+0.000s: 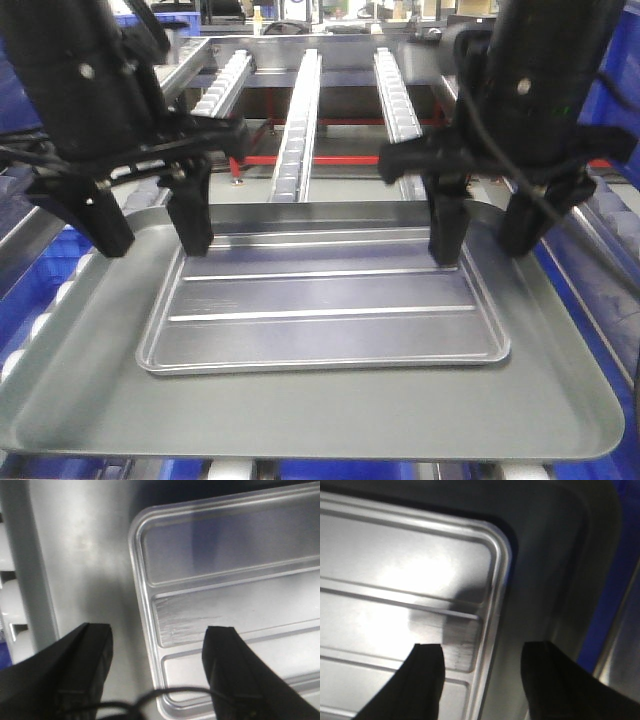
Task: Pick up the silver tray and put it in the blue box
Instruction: 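Lower both grippers onto opposite short edges of the silver tray, then close both grippers on the silver tray's rims, then lift the silver tray up off the grey tray with both grippers, then hold the silver tray with both grippers while the base drives to the bins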
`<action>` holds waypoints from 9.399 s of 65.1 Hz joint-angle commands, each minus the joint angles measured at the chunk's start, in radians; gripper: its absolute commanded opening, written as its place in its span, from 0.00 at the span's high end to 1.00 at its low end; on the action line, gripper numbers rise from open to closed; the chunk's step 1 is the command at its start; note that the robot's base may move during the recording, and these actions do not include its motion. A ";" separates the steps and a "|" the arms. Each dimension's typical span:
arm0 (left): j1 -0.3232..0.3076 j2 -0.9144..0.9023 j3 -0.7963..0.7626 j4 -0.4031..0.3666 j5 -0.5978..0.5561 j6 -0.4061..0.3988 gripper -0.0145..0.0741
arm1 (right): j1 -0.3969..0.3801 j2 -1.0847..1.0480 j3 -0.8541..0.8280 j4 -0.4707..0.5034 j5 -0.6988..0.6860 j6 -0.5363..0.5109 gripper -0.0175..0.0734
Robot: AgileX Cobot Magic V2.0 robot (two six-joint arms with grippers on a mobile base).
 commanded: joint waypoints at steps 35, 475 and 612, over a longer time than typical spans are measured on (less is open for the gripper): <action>0.001 0.037 -0.034 0.026 -0.104 -0.059 0.48 | -0.001 0.032 -0.032 -0.020 -0.053 0.034 0.31; -0.247 -0.397 -0.212 0.216 0.398 -0.242 0.95 | 0.162 -0.574 -0.035 -0.077 0.308 0.090 0.75; -0.247 -0.397 -0.212 0.212 0.398 -0.242 0.95 | 0.162 -0.574 -0.035 -0.077 0.368 0.090 0.75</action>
